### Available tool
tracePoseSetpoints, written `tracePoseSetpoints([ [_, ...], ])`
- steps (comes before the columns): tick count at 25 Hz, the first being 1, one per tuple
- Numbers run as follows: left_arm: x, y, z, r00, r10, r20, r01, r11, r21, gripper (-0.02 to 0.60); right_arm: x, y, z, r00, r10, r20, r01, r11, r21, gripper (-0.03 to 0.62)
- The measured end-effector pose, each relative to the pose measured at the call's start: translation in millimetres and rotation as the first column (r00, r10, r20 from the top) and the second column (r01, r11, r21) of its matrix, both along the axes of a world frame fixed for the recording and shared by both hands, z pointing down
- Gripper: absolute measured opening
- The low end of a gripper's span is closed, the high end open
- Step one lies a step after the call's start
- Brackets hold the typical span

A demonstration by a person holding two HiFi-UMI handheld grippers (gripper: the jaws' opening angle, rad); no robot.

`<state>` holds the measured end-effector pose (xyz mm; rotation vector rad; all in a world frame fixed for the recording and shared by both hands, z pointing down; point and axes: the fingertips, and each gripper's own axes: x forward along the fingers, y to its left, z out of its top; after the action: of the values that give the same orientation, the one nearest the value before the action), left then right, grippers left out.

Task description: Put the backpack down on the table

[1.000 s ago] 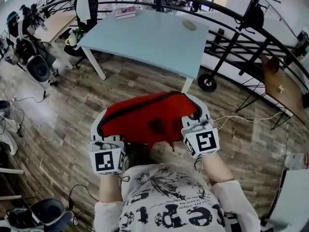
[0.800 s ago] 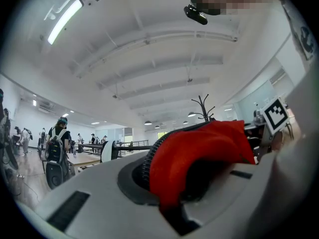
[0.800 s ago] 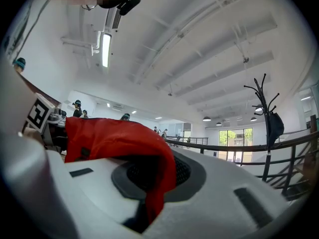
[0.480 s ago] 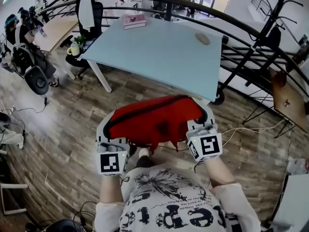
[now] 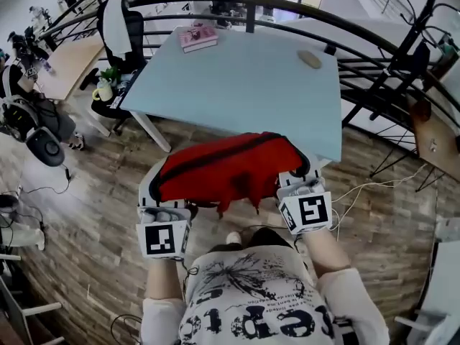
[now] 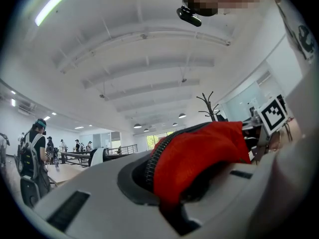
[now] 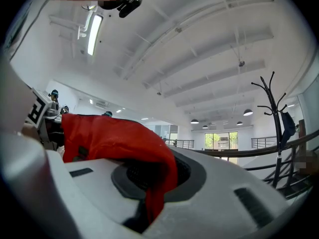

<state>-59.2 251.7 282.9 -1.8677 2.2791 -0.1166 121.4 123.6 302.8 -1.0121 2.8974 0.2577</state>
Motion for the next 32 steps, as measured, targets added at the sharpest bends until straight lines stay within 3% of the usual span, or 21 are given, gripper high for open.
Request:
tracePoseSetpoints([
  [9, -70.0, -91.8, 0.0, 0.998, 0.033, -0.053, -0.032, 0.999, 0.026, 0.023, -65.9, -82.9, -0.9, 1.0, 0.011, -0.006, -0.01, 0.999, 0.033, 0.018],
  [22, -142.8, -279.4, -24.9, 0.997, 0.082, 0.015, -0.083, 0.992, 0.1, 0.023, -132.0, -258.5, -39.5, 0.999, 0.019, 0.036, -0.025, 0.986, 0.166, 0.018],
  [26, -155.0, -331.7, -24.5, 0.996, 0.085, 0.039, -0.088, 0.992, 0.095, 0.025, -143.5, -309.6, -40.8, 0.999, 0.042, 0.027, -0.046, 0.986, 0.159, 0.018],
  [32, -172.1, -413.1, -23.7, 0.99, 0.137, 0.02, -0.138, 0.988, 0.064, 0.025, -155.2, -379.6, -38.6, 0.995, 0.098, -0.016, -0.095, 0.986, 0.137, 0.018],
])
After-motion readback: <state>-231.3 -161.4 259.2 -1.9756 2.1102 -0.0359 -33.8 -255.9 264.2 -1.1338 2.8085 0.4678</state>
